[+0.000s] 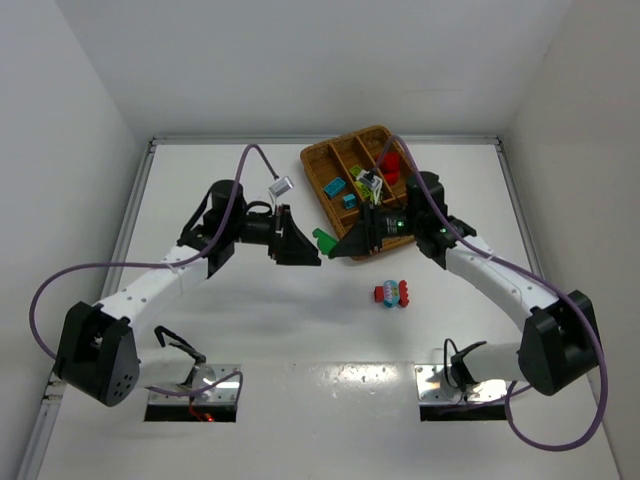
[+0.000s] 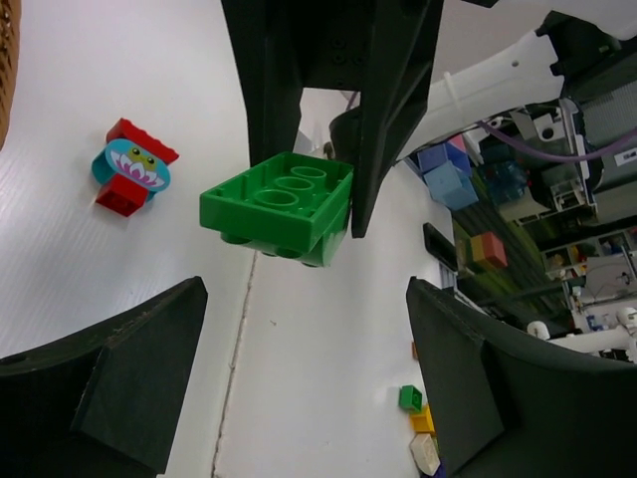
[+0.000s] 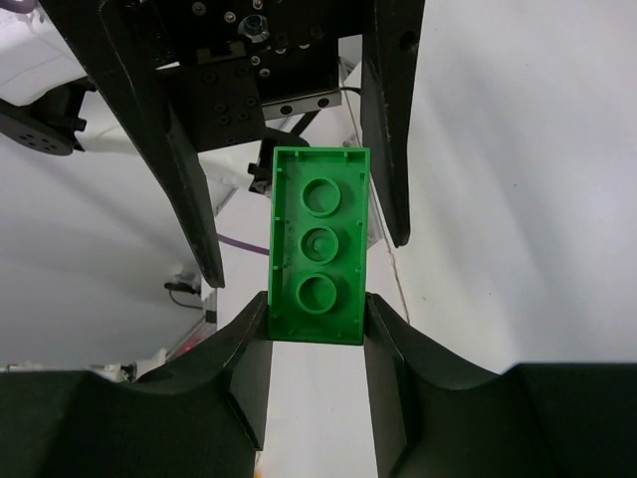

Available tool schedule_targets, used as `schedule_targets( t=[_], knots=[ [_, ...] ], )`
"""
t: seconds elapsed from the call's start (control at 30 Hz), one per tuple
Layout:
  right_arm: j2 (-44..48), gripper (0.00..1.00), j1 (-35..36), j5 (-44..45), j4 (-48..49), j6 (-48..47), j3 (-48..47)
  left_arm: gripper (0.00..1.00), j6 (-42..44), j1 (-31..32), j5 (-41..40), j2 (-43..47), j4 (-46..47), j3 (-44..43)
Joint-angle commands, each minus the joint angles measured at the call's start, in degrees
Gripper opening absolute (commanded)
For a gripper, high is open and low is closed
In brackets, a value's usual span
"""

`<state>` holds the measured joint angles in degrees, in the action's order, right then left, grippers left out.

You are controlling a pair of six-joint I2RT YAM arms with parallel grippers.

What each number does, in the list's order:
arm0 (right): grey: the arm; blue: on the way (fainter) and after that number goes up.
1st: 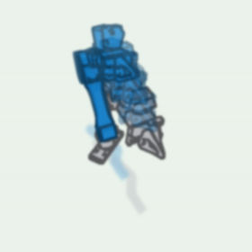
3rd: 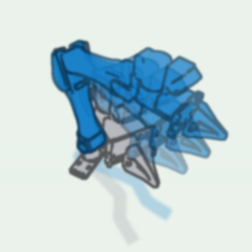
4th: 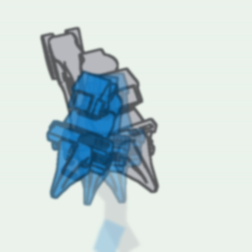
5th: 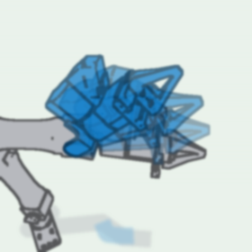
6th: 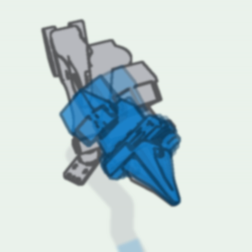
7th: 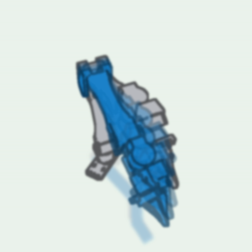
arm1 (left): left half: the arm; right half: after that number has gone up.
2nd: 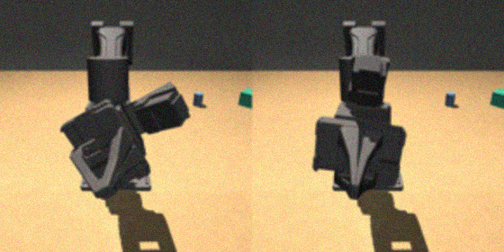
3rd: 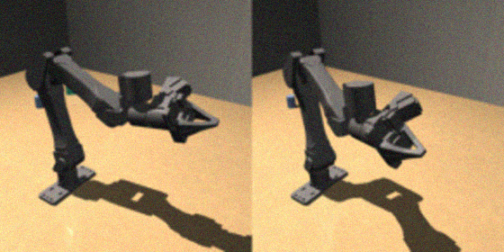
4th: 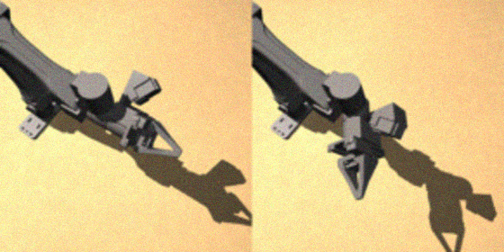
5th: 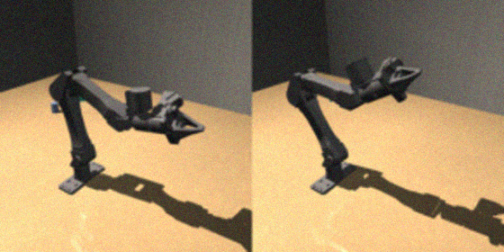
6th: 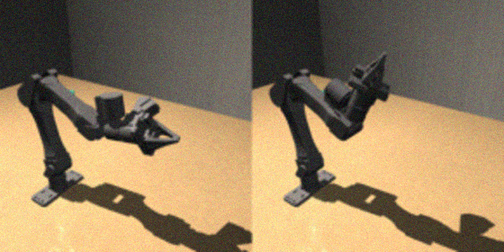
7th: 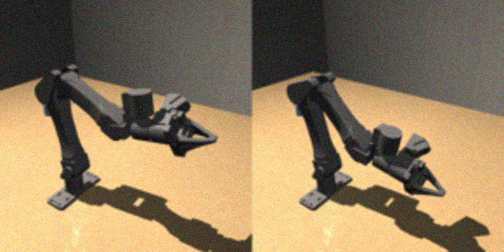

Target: Sort the legos into containers by color

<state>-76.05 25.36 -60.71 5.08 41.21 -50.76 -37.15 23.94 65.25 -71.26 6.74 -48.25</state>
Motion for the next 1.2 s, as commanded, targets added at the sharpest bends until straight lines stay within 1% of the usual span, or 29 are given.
schedule_targets(
  t=[0.0, 0.07, 0.1, 0.2, 0.27, 0.33, 0.37, 0.5, 0.6, 0.77, 0.87, 0.9, 0.97, 1.0, 1.07, 1.1, 1.17],
  knots=[
    [-0.24, 0.25, 0.47, -1.69, 4.5, 0.8, -2.85, 0.87, -1.0, 0.58, 1.98, -0.28, 5.91, -2.11],
    [-0.24, 0.25, 0.47, -1.69, 5.02, 0.8, -2.85, 0.86, -2.75, 0.58, 1.98, -0.28, 8.01, -2.11],
    [-0.24, 0.25, 0.47, -1.69, 5.03, 1.32, -2.85, 0.82, -3.45, 0.58, 1.98, -0.28, 8.98, -1.5],
    [0.29, 0.25, 0.47, -1.69, 7.48, 2.81, -2.32, 0.75, -7.23, 1.1, 1.98, -0.28, 13.72, -0.97],
    [0.29, 0.25, 0.47, -1.69, 8.88, 4.22, -1.8, 0.72, -9.25, 1.1, 0.41, -0.28, 16.01, -0.97],
    [0.29, 0.25, 0.47, -1.69, 11.34, 5.53, -1.27, 0.72, -11.27, 1.63, -0.21, -0.28, 18.47, -0.36],
    [0.29, 0.25, 0.47, -1.17, 12.31, 6.24, -1.27, 0.68, -12.67, 1.63, -0.21, -0.28, 19.96, -0.35],
    [0.82, 0.25, 0.47, -0.02, 14.42, 7.48, -1.27, 0.61, -14.01, 2.16, -2.06, -0.28, 21.29, -0.35],
    [0.82, 0.25, 0.47, -0.02, 16.71, 8.97, -1.27, 0.59, -14.01, 2.16, -2.58, -0.8, 21.29, -0.35],
    [0.29, 0.25, 2.41, -0.02, 16.72, 9.5, -1.27, 0.59, -14.53, 2.16, -3.64, -1.33, 20.77, -0.35],
    [-0.24, 0.25, 2.93, 0.5, 16.19, 8.97, -1.27, 0.51, -15.06, 2.16, -3.64, -1.33, 21.29, -0.35],
    [-0.24, 0.25, 2.94, 1.02, 16.19, 8.97, -1.27, 0.44, -15.06, 2.16, -3.64, -1.33, 21.29, -0.96],
    [-0.24, 0.25, 2.94, 1.55, 15.58, 8.97, -1.27, 0.37, -15.06, 2.16, -4.16, -1.33, 21.29, -0.97],
    [0.37, 0.25, 2.94, 1.56, 15.57, 8.97, -1.27, 0.28, -14.37, 2.16, -4.17, -1.33, 19.73, -1.75],
    [0.9, 0.25, 2.24, 2.17, 14.0, 7.66, -1.27, 0.2, -12.87, 2.16, -4.78, -0.72, 17.26, -2.46],
    [1.51, 0.25, 2.23, 2.17, 13.29, 7.66, -1.27, 0.13, -11.56, 2.16, -4.79, -0.72, 15.51, -2.46],
    [2.04, 0.26, 1.71, 2.17, 11.89, 6.09, -1.27, 0.06, -11.02, 1.64, -4.79, -0.19, 14.88, -2.99]
  ],
)
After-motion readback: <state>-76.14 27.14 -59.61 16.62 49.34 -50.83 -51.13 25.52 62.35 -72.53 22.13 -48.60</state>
